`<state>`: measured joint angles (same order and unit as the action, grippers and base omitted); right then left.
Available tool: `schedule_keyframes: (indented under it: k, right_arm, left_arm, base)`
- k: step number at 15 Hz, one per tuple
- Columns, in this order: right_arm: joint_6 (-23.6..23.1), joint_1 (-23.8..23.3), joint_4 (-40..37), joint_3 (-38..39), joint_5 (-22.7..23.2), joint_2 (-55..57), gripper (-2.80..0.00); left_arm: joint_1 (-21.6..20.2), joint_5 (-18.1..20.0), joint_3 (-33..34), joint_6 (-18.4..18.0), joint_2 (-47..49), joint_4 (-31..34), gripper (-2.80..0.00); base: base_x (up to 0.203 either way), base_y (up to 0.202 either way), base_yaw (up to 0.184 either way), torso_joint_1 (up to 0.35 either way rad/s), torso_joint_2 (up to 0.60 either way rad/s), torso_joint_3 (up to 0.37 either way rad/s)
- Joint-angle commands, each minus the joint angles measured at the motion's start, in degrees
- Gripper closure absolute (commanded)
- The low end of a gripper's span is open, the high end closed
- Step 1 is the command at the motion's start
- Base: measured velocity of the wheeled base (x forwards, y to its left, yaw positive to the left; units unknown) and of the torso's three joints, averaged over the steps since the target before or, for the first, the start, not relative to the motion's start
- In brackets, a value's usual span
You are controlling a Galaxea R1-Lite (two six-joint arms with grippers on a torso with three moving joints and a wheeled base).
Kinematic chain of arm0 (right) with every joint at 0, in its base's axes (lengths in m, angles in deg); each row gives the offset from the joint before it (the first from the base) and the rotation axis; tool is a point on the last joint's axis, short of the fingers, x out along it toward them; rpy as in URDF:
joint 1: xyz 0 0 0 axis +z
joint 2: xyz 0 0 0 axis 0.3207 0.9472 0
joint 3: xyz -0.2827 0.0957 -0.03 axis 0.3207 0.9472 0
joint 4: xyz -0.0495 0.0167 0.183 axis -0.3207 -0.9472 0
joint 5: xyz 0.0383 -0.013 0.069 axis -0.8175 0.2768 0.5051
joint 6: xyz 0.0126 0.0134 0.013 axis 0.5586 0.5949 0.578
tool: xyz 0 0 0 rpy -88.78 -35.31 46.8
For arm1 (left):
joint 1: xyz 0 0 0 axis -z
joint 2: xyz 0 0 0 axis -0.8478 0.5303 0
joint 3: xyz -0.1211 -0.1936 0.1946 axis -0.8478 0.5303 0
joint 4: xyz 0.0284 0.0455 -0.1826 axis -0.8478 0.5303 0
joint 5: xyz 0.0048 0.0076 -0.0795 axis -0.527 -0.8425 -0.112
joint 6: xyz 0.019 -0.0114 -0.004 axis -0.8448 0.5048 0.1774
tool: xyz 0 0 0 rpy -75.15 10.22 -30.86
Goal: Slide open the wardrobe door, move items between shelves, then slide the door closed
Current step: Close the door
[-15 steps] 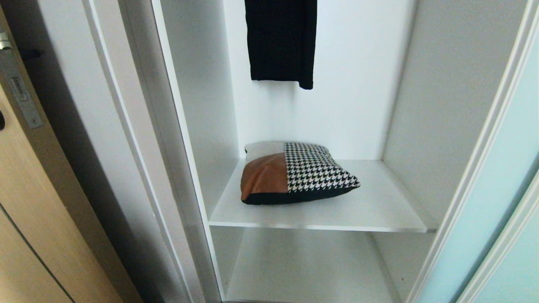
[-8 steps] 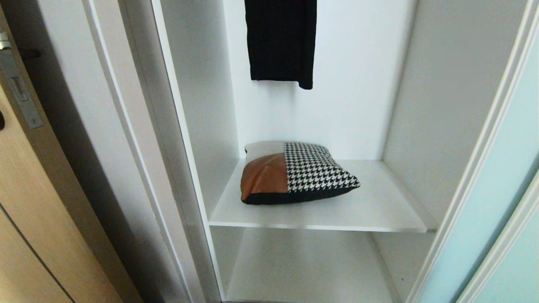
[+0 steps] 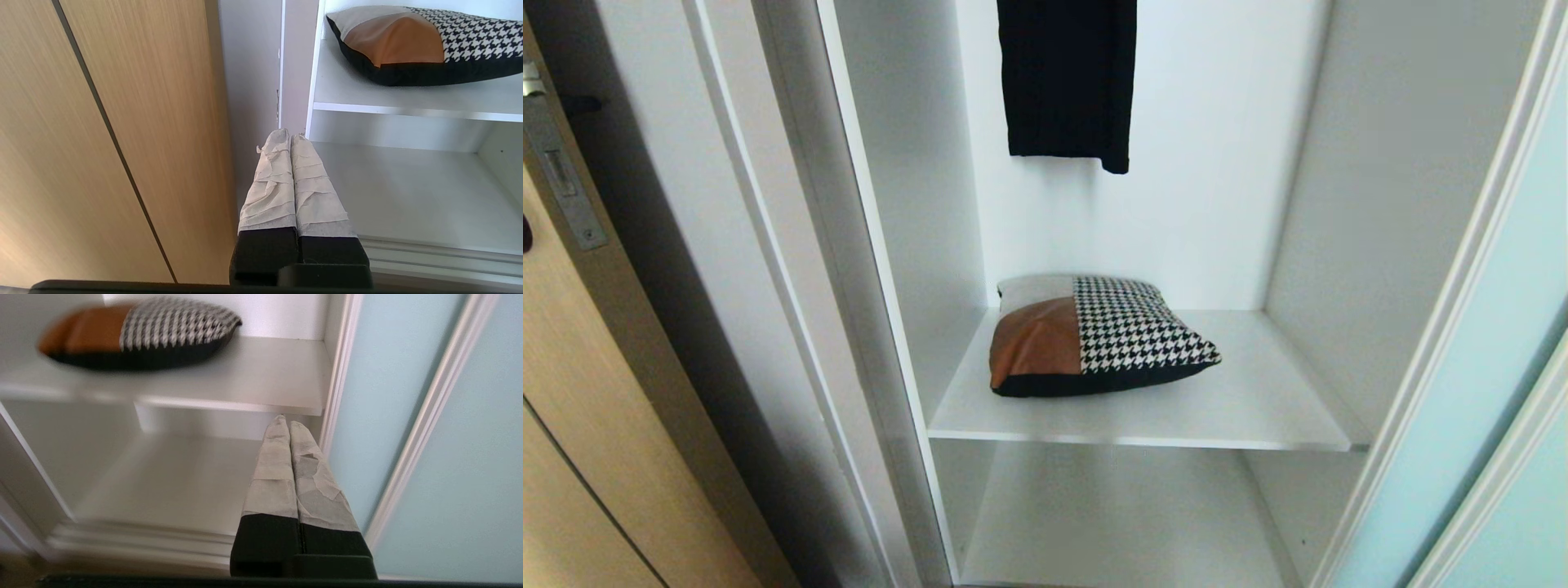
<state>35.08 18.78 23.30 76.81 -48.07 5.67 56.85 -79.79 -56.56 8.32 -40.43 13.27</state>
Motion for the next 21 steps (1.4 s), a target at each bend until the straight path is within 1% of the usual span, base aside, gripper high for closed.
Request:
schedule_keyframes:
  k: [1,4,11,14,16,21]
  right_arm:
    - [-1.34,0.01,-0.48,0.07,0.74,-0.10,0.00]
    - [1.41,0.01,-0.31,0.00,0.46,-0.02,0.00]
    - [1.42,0.01,-0.31,0.00,0.46,-0.01,0.00]
    - [1.42,0.01,-0.31,0.00,0.46,-0.01,0.00]
    - [1.42,0.01,-0.31,0.00,0.46,-0.01,0.00]
    - [1.42,0.01,-0.31,0.00,0.46,-0.01,0.00]
  left_arm:
    - [-0.02,-0.01,0.09,0.00,0.09,-0.02,0.00]
    - [-0.02,-0.01,0.09,0.00,0.09,-0.02,0.00]
    - [-0.02,-0.01,0.09,0.09,0.09,-0.02,0.00]
    - [-0.02,-0.19,0.00,-0.61,0.18,0.42,0.00]
    - [-0.02,-0.01,0.09,0.06,0.09,0.16,0.00]
    - [-0.02,-0.10,0.09,0.18,0.09,0.16,0.00]
  base:
    - [0.000,0.000,0.000,0.000,0.00,0.000]
    - [0.000,0.000,0.000,0.000,0.00,0.000]
    - [0.000,0.000,0.000,0.000,0.00,0.000]
    - [0.000,0.000,0.000,0.000,0.00,0.000]
    - [0.000,0.000,0.000,0.000,0.00,0.000]
    - [0.000,0.000,0.000,0.000,0.00,0.000]
